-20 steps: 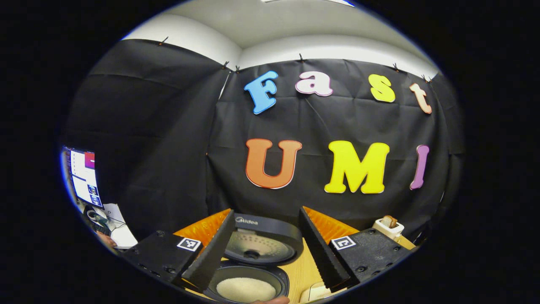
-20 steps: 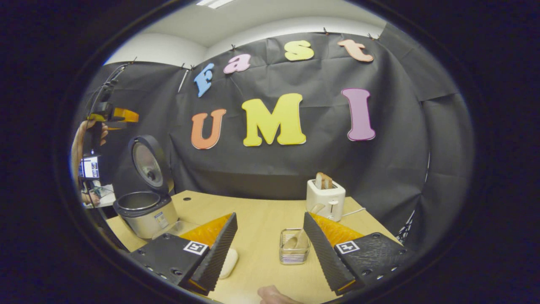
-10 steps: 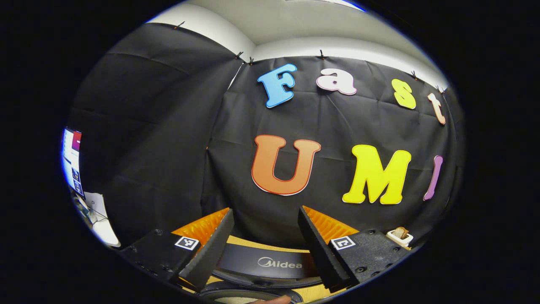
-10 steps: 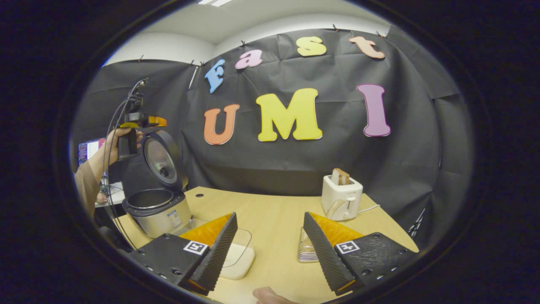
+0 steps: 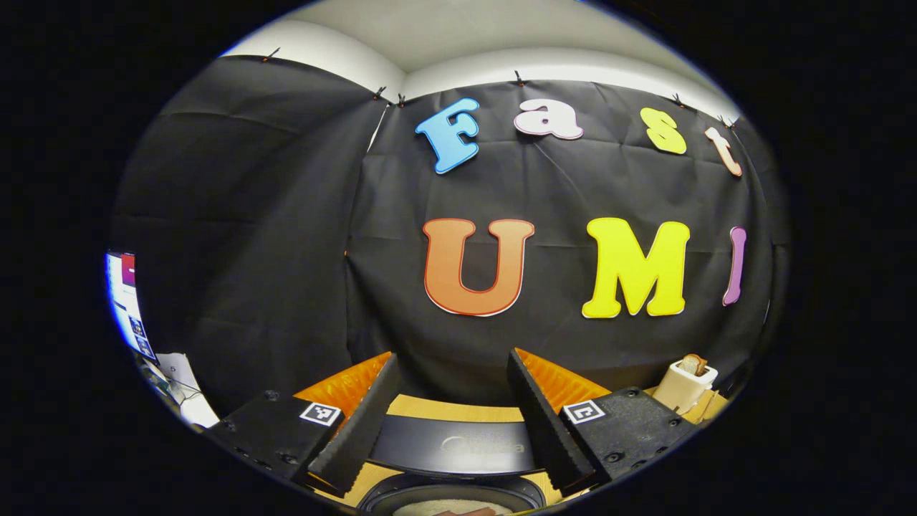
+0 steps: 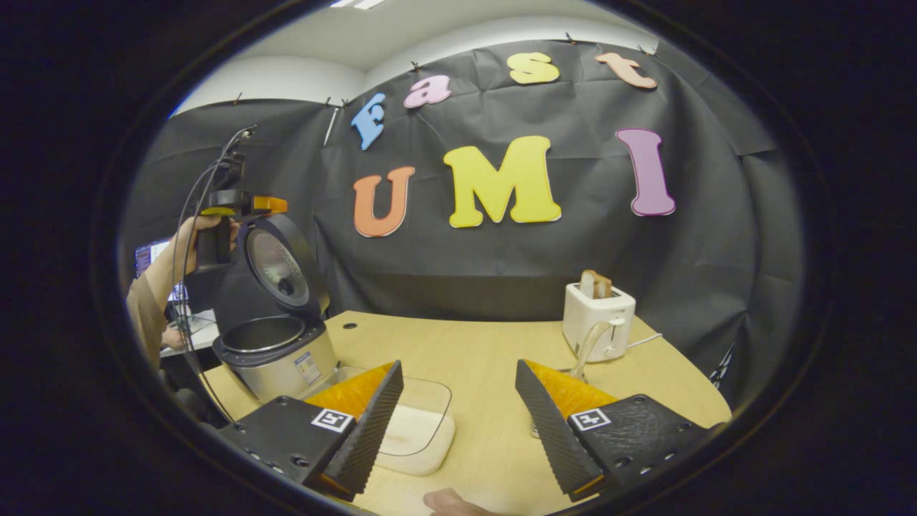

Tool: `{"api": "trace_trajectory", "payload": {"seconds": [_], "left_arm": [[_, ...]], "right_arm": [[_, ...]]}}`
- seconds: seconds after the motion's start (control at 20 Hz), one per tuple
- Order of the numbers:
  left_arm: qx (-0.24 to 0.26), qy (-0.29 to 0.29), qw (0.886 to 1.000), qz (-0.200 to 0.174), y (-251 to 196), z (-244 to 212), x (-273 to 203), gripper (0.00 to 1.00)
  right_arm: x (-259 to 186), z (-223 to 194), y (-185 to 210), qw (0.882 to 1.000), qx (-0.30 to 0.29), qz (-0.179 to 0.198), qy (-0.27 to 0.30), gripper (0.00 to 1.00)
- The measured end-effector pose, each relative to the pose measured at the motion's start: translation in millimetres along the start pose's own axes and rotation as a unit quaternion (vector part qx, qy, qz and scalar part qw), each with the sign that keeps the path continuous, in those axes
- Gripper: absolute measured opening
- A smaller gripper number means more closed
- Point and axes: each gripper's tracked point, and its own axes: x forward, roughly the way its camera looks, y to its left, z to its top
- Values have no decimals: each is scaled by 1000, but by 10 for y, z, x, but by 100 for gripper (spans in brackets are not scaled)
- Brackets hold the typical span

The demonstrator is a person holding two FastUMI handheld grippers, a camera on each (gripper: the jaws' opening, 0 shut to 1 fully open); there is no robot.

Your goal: Close the left gripper, press the button to open the rice cooker; take a wooden spoon from the chopstick holder with the right hand, scoop a spoonful of rice and pour it into the rice cooker, then put the wooden spoon back into the chopstick holder.

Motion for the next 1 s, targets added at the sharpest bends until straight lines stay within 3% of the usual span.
{"api": "trace_trajectory", "payload": {"seconds": [0.6,0.8,0.85,0.9,0.95,1.0], "left_arm": [[19,6,1000,-7,53,-332,-744,96],[35,3,999,-20,49,-636,-1081,96],[34,8,999,-23,49,-738,-1154,100],[34,16,999,-25,40,-873,-1227,96],[37,29,999,-26,32,-1032,-1278,96],[39,42,998,-25,34,-1169,-1334,96]], "right_arm": [[-259,-193,59,1000,24,15,8,94],[-260,-266,64,999,39,22,10,96],[-258,-291,63,999,44,25,11,92],[-250,-304,70,998,47,27,12,95],[-248,-320,65,998,48,26,13,91],[-245,-345,63,999,47,25,14,95]]}}
